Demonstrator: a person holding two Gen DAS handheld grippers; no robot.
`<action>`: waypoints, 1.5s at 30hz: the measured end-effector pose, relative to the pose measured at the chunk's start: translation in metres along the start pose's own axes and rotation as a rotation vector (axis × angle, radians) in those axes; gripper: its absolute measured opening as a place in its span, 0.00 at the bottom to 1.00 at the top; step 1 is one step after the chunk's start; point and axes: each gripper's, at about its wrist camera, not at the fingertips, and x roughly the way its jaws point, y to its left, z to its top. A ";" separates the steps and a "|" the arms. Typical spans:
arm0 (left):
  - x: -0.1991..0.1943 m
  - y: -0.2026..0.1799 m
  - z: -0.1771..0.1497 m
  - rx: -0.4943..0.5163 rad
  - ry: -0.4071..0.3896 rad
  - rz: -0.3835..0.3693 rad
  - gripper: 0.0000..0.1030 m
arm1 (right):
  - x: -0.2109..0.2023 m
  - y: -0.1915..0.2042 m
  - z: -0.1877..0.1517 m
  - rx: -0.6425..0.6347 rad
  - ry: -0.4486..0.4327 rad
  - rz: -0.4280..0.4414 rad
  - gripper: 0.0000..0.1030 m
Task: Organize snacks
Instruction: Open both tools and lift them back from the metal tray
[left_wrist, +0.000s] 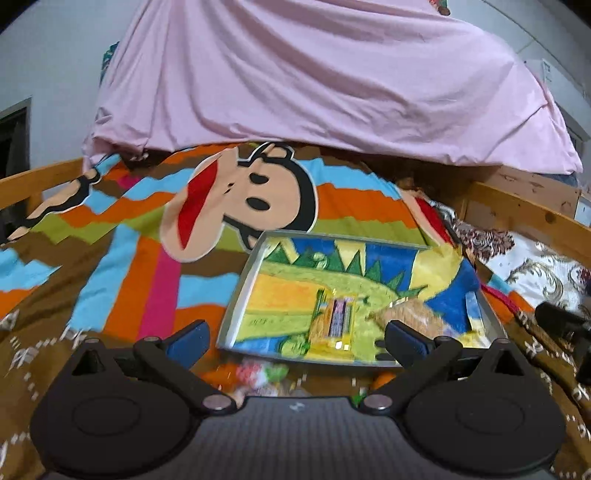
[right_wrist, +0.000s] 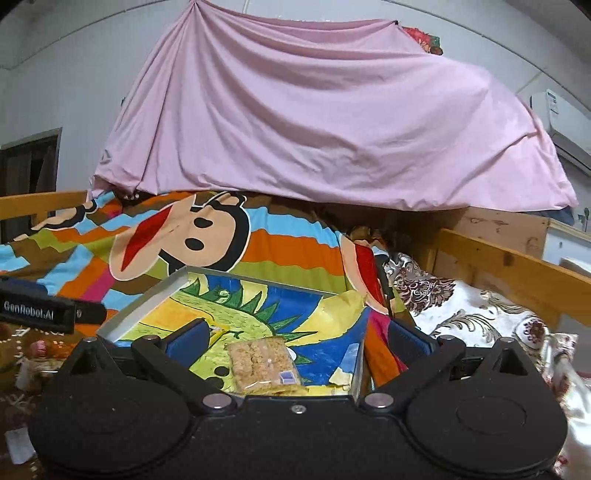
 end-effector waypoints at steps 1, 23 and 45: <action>-0.007 0.000 -0.003 0.000 0.003 0.009 1.00 | -0.006 0.000 0.000 0.000 -0.002 0.002 0.99; -0.093 -0.033 -0.068 0.098 0.132 0.094 1.00 | -0.123 0.007 -0.046 0.034 0.137 0.009 0.99; -0.090 -0.051 -0.117 0.205 0.296 0.068 1.00 | -0.109 0.015 -0.084 -0.019 0.349 0.033 0.99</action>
